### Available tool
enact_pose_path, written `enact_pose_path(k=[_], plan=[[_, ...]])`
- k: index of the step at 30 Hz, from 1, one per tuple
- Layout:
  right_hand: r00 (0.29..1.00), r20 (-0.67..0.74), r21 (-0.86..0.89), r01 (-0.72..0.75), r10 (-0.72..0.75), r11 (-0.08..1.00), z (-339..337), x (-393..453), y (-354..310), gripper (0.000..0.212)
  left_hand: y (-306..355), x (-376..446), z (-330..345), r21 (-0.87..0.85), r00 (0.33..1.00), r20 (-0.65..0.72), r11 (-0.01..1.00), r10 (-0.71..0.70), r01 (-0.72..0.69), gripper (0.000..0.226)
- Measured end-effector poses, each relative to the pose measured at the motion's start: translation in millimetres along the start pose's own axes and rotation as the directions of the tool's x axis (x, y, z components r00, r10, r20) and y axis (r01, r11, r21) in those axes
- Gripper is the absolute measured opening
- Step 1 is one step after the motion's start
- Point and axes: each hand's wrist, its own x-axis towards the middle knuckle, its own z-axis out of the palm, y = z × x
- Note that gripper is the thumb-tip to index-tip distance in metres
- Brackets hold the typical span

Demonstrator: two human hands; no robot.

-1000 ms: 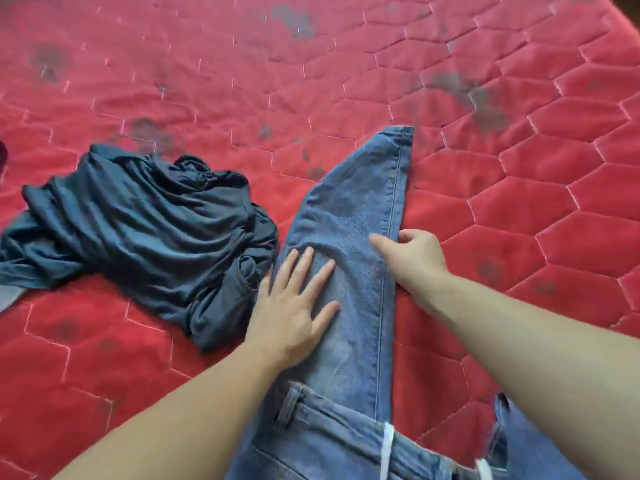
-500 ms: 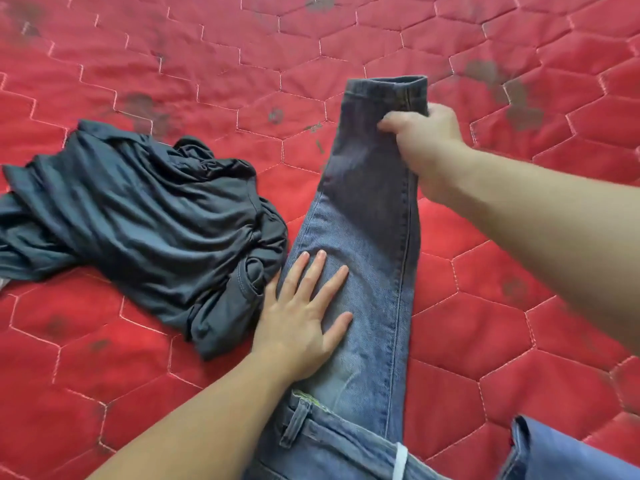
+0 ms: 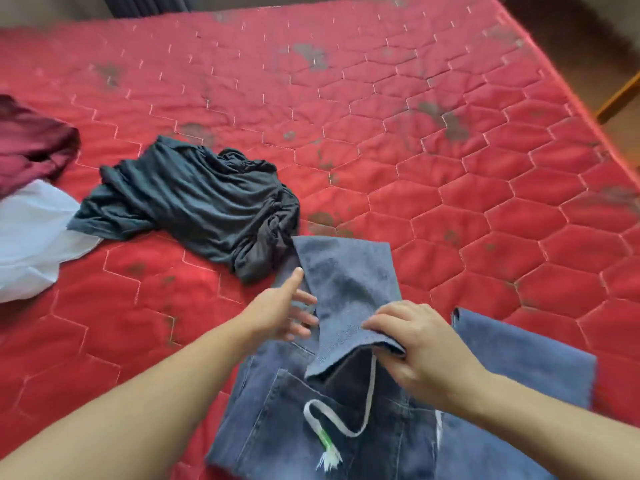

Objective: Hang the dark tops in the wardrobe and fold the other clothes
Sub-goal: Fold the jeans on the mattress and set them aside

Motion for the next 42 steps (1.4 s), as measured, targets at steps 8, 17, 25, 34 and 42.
enact_pose_path(k=[8, 17, 25, 34, 42], plan=[[0.975, -0.116, 0.081, -0.179, 0.188, 0.980, 48.0, -85.9, -90.7, 0.040, -103.1, -81.3, 33.3, -0.336, 0.987, 0.066, 0.928, -0.150, 0.163, 0.037], [0.913, 0.241, -0.253, -0.270, 0.330, 0.929, 117.5, -165.8, -129.6, 0.058, -155.0, -129.4, 10.8, 0.145, 0.968, -0.245, 0.989, 0.059, -0.024, 0.079], [0.634, 0.211, 0.323, -0.764, 0.744, 0.559, 121.0, -111.5, -105.5, 0.053, -159.0, -103.3, -0.3, 0.115, 0.976, -0.214, 0.993, 0.032, -0.007, 0.059], [0.462, 0.504, 0.663, -0.748, 0.730, 0.015, 109.2, -34.8, -49.1, 0.032, -141.9, -53.3, 2.0, -0.063, 0.972, -0.222, 0.994, 0.076, -0.092, 0.011], [0.452, 0.433, 0.801, -0.589, 0.780, -0.103, 81.6, 40.2, 20.2, 0.011, -96.9, -3.3, 9.0, 0.046, 0.952, -0.241, 0.982, 0.189, -0.183, 0.024]])
